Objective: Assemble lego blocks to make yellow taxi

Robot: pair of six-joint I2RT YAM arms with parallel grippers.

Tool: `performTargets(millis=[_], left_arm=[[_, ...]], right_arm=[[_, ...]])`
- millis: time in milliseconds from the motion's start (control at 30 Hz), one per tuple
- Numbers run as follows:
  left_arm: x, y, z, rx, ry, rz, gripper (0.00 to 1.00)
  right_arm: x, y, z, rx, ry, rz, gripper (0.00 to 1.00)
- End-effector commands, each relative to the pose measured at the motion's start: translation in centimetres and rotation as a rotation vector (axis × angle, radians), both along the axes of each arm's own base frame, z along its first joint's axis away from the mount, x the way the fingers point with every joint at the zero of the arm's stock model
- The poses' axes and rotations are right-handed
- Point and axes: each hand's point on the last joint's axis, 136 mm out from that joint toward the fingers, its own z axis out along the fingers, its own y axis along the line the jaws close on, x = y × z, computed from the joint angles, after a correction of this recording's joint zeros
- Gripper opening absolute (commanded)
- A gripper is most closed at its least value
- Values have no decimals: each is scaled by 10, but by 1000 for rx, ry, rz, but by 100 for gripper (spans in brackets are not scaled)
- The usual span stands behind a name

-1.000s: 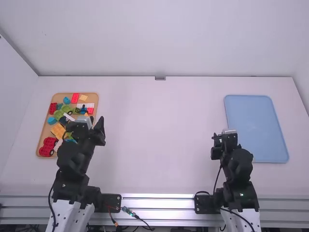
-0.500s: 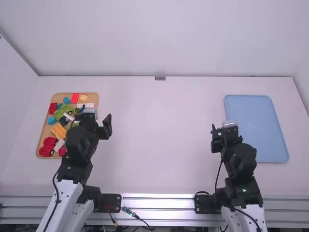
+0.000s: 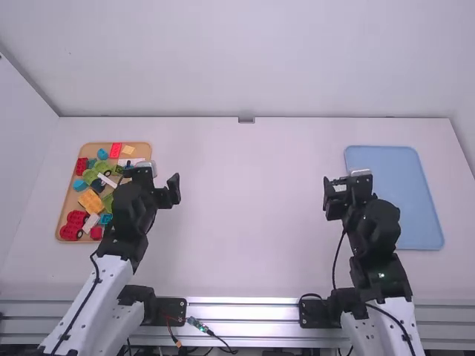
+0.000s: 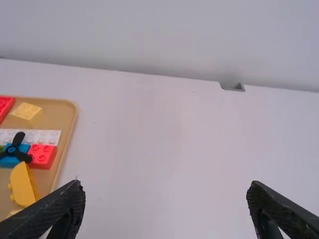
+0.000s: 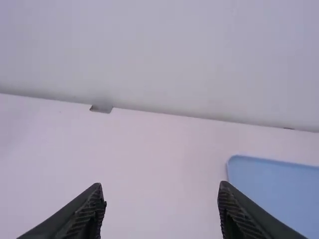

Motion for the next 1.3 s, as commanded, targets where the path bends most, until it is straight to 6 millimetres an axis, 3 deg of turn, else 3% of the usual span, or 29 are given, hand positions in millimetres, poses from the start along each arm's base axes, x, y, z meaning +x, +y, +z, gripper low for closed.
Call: performTargets(millis=[0,133,167,433,600,667,867,1033,1267], left_arm=[[3,-2,-1,-8,9,-2,90],[7,-2,-9,-8,29,-2,94],[8,-2,-10,-6,31,-2,99],[12,-2,-12,-8,31,-3,99],[15,11,-11,-30,20,91,99],[15,26,-13,-44,29,192,99],[22,49,-14,2,118,292,99],[29,83,-12,-7,253,388,99],[24,148,-22,-100,445,584,99]], right_arm=[[7,1,27,17,-44,-3,62],[19,2,47,19,-67,-3,69],[23,3,52,17,-69,-4,71],[51,-12,76,-8,-70,-103,85],[71,-17,45,24,28,-133,95],[77,-21,33,20,61,-146,99],[91,-28,1,9,153,-169,99],[100,-26,-24,2,222,-162,99],[110,-24,-56,-6,305,-155,99]])
